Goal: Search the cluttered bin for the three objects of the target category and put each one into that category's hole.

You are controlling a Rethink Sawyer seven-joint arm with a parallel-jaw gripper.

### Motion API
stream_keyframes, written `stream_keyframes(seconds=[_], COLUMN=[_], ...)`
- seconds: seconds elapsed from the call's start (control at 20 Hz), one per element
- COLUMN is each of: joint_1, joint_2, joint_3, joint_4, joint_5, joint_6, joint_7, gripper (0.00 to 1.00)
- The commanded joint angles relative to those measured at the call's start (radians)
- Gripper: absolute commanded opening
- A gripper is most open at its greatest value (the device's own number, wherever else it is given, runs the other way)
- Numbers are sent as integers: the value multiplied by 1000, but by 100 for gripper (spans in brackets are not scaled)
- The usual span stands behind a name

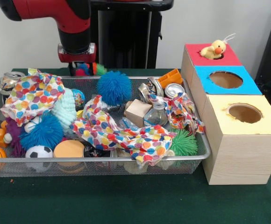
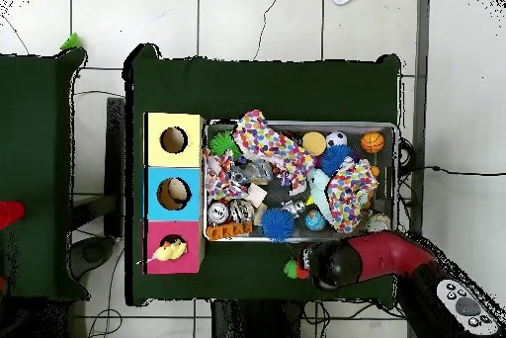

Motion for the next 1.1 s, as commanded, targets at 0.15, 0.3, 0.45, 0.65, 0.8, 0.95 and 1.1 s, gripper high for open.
stream_keyframes(seconds=[0.15,0.3,0.45,0.65,0.8,0.95,1.1], joint_1=[24,24,28,31,10,-27,-44], joint_2=[-3,-7,-8,-7,-5,-20,-54], joint_3=[-42,-43,-49,-53,-41,2,31], joint_4=[-109,-105,-103,-105,-90,-54,-17], joint_5=[-88,-73,-72,-63,17,147,254], joint_6=[-74,-94,-107,-100,-31,67,104], joint_7=[-35,-20,-10,-9,-26,-59,-54], gripper=[100,100,100,100,100,100,100])
